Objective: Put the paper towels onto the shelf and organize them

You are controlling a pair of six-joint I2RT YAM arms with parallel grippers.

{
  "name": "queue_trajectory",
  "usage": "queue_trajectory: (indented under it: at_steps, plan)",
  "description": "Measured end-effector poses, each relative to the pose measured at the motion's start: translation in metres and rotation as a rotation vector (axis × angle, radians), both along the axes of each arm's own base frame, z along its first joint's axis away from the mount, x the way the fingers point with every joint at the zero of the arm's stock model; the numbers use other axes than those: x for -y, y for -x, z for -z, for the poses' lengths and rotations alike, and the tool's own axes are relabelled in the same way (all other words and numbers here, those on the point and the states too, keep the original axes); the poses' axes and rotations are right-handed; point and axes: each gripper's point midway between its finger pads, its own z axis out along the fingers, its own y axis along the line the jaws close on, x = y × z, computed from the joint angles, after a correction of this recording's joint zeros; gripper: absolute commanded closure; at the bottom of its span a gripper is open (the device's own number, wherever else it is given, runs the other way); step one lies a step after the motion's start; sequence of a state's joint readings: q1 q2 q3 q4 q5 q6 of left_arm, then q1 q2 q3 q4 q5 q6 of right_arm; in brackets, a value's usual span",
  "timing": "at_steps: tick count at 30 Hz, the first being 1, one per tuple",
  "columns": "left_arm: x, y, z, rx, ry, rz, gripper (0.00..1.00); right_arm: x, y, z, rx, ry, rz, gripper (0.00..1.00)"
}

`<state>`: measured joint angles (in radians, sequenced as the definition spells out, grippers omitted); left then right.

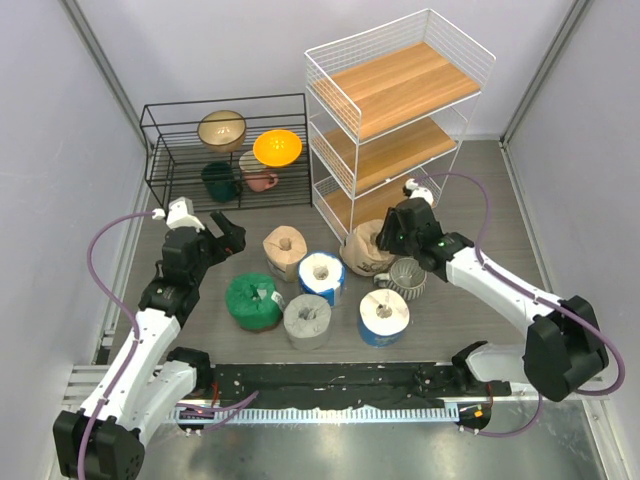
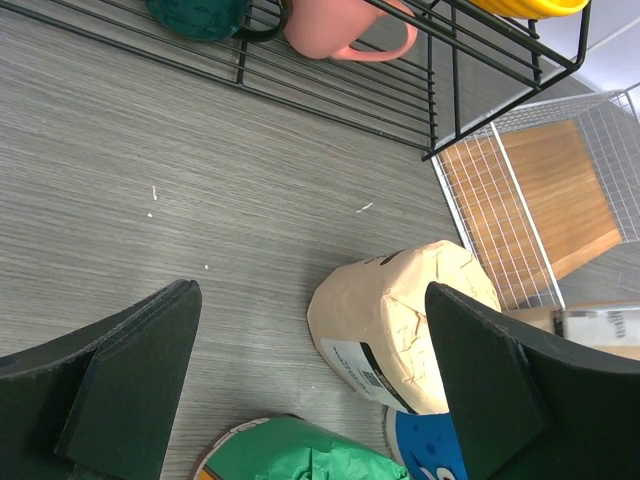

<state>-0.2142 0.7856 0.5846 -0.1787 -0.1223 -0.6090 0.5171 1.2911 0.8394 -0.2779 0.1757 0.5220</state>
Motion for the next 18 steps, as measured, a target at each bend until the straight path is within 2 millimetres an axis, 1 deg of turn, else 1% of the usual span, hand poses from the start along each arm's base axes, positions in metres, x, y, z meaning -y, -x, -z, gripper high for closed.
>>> queue_trajectory:
  at_steps: [3,6,9,12,15,18]
  plan:
    - [0.0,0.0,0.0,-0.002,-0.001,-0.001,0.0,0.015,-0.008,-0.009,0.021,-0.032,0.086,0.62]
    - [0.0,0.001,0.001,-0.006,-0.002,-0.001,0.0,0.037,-0.018,-0.014,0.033,-0.081,0.209,0.63]
    - [-0.001,0.002,0.002,-0.009,-0.002,-0.001,0.0,0.063,-0.026,-0.012,0.042,-0.12,0.336,0.63]
    - [-0.001,0.002,0.001,-0.007,-0.002,-0.001,0.0,0.083,-0.032,-0.007,0.055,-0.147,0.44,0.63]
    - [-0.001,0.003,0.001,-0.005,-0.001,-0.002,0.0,0.088,-0.035,-0.006,0.066,-0.162,0.477,0.63]
    - [-0.001,0.003,0.001,-0.006,-0.001,-0.001,0.0,0.09,-0.04,-0.011,0.094,-0.176,0.496,0.63]
